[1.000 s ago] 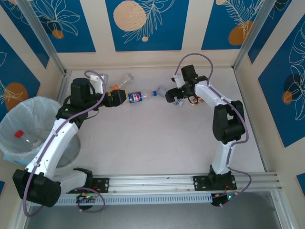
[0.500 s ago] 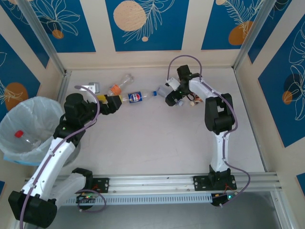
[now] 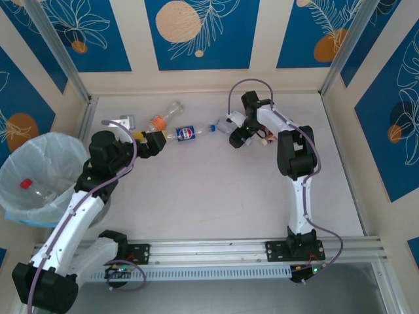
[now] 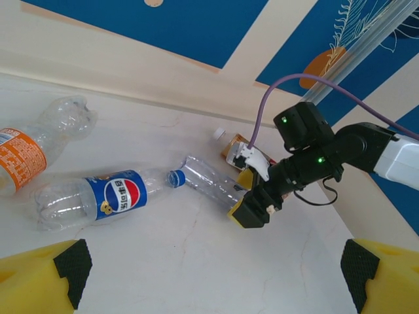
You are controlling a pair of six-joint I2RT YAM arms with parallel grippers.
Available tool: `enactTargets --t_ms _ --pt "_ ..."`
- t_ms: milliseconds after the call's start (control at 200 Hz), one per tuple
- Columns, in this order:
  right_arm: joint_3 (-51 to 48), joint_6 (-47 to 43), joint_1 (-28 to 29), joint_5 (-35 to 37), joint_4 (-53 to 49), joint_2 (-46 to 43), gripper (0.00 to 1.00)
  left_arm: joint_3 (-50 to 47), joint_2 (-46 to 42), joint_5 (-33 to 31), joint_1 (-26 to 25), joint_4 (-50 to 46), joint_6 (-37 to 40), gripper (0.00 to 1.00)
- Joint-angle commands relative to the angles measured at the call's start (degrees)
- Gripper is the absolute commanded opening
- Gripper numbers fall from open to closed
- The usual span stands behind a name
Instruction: Put the plastic bottles in the bin
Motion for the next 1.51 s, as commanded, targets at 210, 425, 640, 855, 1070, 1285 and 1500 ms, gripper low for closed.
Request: enactTargets --t_ms 210,425,640,855,1070,1285,1500 --pt "1.5 -0.9 0.1 1.7 -3.0 3.3 0.78 -0.9 -0.7 -0.3 -0.6 0.0 -0.6 0.99" --pt "0.7 -0.4 0.2 1.2 -5.2 2.5 0.66 -0.7 -0.3 -0.8 -0.5 -1.2 0.4 0.99" --pt "-0.2 1.7 0.1 0.3 -5.6 0.2 0.56 -1.0 0.1 0.2 -0.6 -1.3 0.7 0.99" --pt "-2.1 3.1 0.4 -0.7 -4.1 -2.6 0.52 -1.3 0.8 0.6 -0.6 -1.1 0.6 0.99" --pt "-3.9 8.2 -0.6 -2.6 -2.4 -6.0 0.49 -0.8 2.3 0.7 -0.6 -1.3 -0.1 0.99" --pt "-11.1 16.1 -0.1 -10.7 3.4 -14.0 0.47 -1.1 3.9 0.7 -0.6 -0.4 -1.1 0.99" --pt "-20.8 21.3 1.8 -16.7 13.2 -23.7 0.47 0.3 7.3 4.4 -0.6 0.1 -2.1 0.99"
